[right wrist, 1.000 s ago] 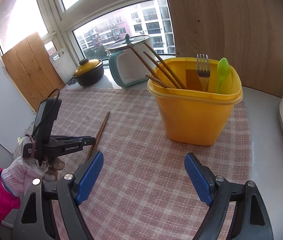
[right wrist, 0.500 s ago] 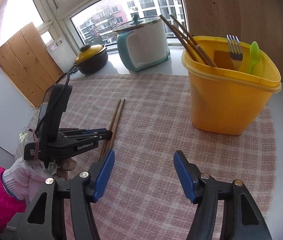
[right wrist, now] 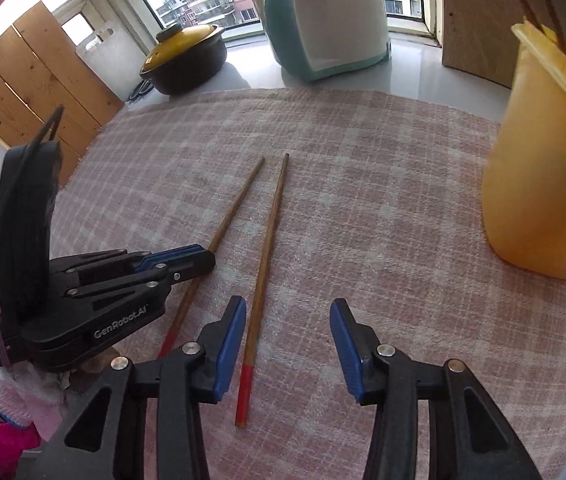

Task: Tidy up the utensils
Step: 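Close the left tool on one chopstick while the right tool grasps the other chopstick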

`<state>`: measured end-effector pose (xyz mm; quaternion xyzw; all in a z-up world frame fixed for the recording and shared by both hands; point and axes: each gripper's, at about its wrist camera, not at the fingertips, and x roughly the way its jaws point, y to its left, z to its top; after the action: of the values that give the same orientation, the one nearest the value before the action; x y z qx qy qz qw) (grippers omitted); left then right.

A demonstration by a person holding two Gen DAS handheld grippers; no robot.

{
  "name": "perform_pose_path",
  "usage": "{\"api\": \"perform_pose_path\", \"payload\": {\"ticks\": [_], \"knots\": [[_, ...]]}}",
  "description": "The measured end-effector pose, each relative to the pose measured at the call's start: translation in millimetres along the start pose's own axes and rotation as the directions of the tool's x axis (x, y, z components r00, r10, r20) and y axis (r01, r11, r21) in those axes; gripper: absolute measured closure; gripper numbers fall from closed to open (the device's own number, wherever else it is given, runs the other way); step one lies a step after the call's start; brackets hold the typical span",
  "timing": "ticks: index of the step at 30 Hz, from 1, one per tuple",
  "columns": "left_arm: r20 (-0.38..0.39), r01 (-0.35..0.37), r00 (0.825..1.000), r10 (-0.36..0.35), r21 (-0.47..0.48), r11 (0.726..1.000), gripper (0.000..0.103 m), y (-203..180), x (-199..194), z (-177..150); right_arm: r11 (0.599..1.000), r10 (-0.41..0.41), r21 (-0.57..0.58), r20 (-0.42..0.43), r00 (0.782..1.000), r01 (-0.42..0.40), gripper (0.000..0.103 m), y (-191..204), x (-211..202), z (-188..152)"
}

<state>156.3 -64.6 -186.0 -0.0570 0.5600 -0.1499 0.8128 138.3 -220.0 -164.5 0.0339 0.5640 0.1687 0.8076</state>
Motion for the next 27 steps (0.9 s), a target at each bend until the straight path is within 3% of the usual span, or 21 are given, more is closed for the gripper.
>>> {"api": "perform_pose_path", "payload": {"ticks": [5, 13, 17, 20, 22, 27], "knots": [[-0.001, -0.005, 1.0, 0.005, 0.041, 0.999, 0.098, 8, -6, -5, 0.998, 0.003, 0.056, -0.048, 0.999, -0.001, 0.064, 1, 28, 18], [-0.014, 0.006, 1.0, -0.006, 0.057, 0.998, 0.098, 16, -8, -6, 0.996, -0.088, -0.017, -0.097, 0.991, 0.087, 0.064, 20, 49, 39], [-0.005, -0.022, 1.0, 0.022, 0.043, 0.999, 0.098, 11, -5, -2, 0.985, -0.152, -0.095, -0.121, 0.981, 0.141, 0.081, 28, 53, 42], [0.01, -0.051, 0.999, 0.051, 0.042, 0.998, 0.098, 6, -2, 3, 0.986, -0.14, -0.111, -0.137, 0.981, 0.125, 0.094, 24, 53, 43], [0.014, -0.061, 0.998, 0.06, 0.038, 0.997, 0.098, 5, 0, 5, 0.989, -0.121, -0.098, -0.141, 0.983, 0.108, 0.099, 18, 52, 43], [0.03, -0.042, 0.999, 0.043, -0.039, 0.998, 0.099, 10, -2, 4, 0.993, -0.092, -0.089, -0.127, 0.988, 0.081, 0.099, 6, 43, 34]]}}
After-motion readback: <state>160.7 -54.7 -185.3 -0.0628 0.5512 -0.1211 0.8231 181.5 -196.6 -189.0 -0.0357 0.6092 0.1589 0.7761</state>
